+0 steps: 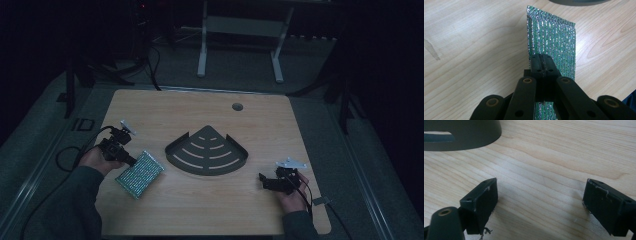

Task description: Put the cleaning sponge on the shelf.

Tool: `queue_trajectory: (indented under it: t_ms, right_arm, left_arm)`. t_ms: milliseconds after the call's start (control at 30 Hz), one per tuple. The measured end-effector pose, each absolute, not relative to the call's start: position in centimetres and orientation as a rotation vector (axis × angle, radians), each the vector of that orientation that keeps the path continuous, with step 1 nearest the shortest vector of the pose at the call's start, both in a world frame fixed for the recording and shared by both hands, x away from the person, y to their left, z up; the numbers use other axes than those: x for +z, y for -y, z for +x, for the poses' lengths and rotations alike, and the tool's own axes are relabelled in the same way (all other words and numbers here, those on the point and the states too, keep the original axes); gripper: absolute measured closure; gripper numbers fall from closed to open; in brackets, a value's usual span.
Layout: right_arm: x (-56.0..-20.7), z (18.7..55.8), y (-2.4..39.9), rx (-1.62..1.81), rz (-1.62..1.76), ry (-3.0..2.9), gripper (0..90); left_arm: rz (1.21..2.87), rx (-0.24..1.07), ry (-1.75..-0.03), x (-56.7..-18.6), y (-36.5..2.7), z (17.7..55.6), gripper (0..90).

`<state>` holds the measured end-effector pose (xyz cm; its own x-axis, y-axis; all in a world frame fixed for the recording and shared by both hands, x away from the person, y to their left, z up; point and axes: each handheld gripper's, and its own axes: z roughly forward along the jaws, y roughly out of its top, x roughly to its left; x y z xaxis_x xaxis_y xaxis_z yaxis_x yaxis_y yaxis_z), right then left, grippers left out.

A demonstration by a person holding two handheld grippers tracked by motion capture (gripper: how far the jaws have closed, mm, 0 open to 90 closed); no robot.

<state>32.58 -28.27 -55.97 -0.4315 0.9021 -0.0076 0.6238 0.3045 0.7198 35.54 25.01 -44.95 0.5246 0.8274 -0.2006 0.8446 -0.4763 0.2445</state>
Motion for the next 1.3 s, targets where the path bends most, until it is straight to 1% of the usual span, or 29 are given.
queue_trajectory:
  t_ms: [733, 1067, 1300]
  right_arm:
    - [-56.0, 32.6, 28.3, 0.914, 1.361, -2.165, 12.3]
    - [-56.0, 32.6, 28.3, 0.914, 1.360, -2.165, 12.3]
    - [-56.0, 32.6, 28.3, 0.914, 1.360, -2.166, 12.3]
  left_arm:
    - [2.446, -0.001, -1.339, -41.1, -24.2, 36.8, 90.0]
    - [2.463, 0.006, -1.307, -40.1, -23.0, 37.8, 90.0]
    - [2.465, 0.037, -1.289, -39.3, -22.0, 38.6, 90.0]
